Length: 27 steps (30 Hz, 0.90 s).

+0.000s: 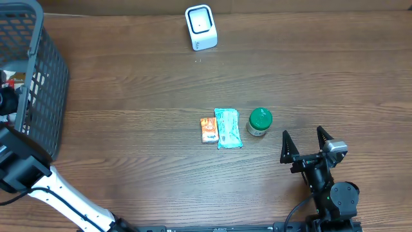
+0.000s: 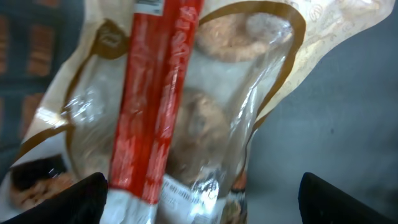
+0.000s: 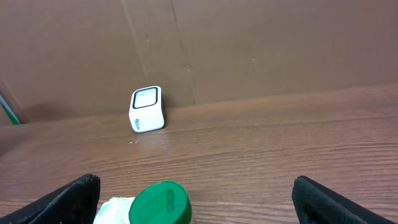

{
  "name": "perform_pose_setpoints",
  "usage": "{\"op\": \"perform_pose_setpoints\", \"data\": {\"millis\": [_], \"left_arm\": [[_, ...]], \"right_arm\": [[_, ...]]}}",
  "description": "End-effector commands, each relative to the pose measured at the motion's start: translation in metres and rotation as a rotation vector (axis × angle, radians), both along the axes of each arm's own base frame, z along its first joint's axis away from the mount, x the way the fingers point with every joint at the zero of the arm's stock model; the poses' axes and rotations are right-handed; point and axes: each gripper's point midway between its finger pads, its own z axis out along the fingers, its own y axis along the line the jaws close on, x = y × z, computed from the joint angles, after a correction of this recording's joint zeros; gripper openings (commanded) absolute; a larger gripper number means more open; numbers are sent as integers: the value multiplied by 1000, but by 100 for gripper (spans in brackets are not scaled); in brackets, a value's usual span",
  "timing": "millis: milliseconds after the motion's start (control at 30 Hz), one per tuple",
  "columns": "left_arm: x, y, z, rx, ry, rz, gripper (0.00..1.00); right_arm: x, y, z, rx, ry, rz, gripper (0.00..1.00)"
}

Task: Scan the item barcode
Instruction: 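Raise the left gripper and reach into the grey basket, then grasp the clear bread bag and red stick snack in the basket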

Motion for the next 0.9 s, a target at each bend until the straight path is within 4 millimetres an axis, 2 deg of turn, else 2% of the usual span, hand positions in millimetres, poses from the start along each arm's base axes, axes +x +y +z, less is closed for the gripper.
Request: {"op": "perform_pose_setpoints", "data": {"millis": [0, 167, 300, 567, 733, 767, 867], "left_arm": [[1, -4, -9, -3, -1, -70, 88], [-2, 5, -19, 40, 24, -60, 91], [-4, 2, -29, 27, 30, -59, 88], [-18, -12, -66, -18, 73, -60, 75], [-24, -21, -76, -43, 97, -65, 56], [-24, -22, -76, -44, 99, -68, 46], [-23, -22, -76, -43, 99, -68, 29]], "right_arm": [[0, -2, -2, 4, -1, -13, 100], [0, -2, -2, 4, -1, -13, 100], [0, -2, -2, 4, -1, -13, 100], [0, -2, -2, 4, -1, -13, 100], [0, -2, -2, 4, -1, -13, 100], [0, -2, -2, 4, -1, -13, 100], [0, -2, -2, 4, -1, -13, 100]]}}
